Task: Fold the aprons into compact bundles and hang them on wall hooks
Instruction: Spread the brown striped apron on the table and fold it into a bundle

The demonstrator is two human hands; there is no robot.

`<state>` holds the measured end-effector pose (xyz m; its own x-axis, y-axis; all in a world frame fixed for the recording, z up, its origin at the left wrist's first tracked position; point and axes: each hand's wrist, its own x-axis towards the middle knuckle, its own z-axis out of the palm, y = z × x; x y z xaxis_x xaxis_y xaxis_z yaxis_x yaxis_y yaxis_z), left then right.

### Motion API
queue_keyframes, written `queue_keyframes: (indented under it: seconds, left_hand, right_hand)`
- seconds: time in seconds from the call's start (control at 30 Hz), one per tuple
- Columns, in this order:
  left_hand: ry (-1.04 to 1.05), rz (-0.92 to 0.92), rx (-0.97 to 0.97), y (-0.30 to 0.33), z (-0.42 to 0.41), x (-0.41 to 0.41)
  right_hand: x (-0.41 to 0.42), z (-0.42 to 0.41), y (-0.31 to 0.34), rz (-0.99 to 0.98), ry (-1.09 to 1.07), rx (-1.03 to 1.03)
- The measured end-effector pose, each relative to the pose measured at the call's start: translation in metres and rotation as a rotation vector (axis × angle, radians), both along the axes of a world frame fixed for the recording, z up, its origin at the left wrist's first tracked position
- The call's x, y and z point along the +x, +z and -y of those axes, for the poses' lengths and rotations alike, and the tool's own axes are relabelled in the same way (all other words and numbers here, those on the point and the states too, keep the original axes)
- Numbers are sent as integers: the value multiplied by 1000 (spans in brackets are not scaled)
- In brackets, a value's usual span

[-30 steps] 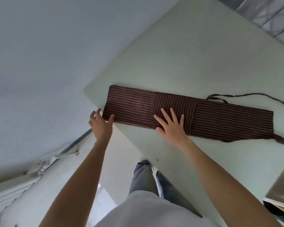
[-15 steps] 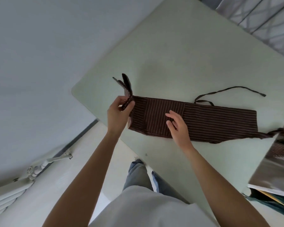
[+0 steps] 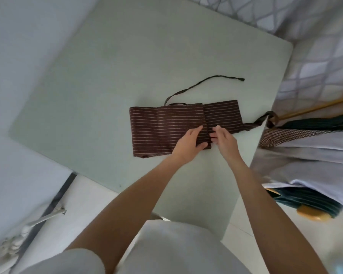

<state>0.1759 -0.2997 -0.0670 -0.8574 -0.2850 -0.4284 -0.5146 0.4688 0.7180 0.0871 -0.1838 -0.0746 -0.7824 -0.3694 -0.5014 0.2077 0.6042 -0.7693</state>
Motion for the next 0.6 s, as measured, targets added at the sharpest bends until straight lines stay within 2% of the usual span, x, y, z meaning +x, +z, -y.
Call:
queue_keyframes:
  seconds: [0.1,0.17,0.2,0.3,0.37,0.47,0.6]
  left_hand:
    - [20,-38,-331,-6,30,25]
    - [164,-37,-532,-8,57,58]
    - [269,-2,-556,-11,68,75]
    - [518,189,-336,-18,81,116]
    - [531,200,-220,-19,77,125]
    - [490,27,-283,-19,67,123]
    - [489,-112,-411,-21,60,115]
  right_hand:
    - [0,6,-9,-99,146,146]
    - [1,15,-13,-185,200,241]
    - [0,19,-15,-224,222,281]
    - [-4,32,-23,-335,272,431]
    - [-5,41,-24,-392,294,543]
    - [-6,51,-26,-406,303,601]
    - [-14,45,-22,-446,249,460]
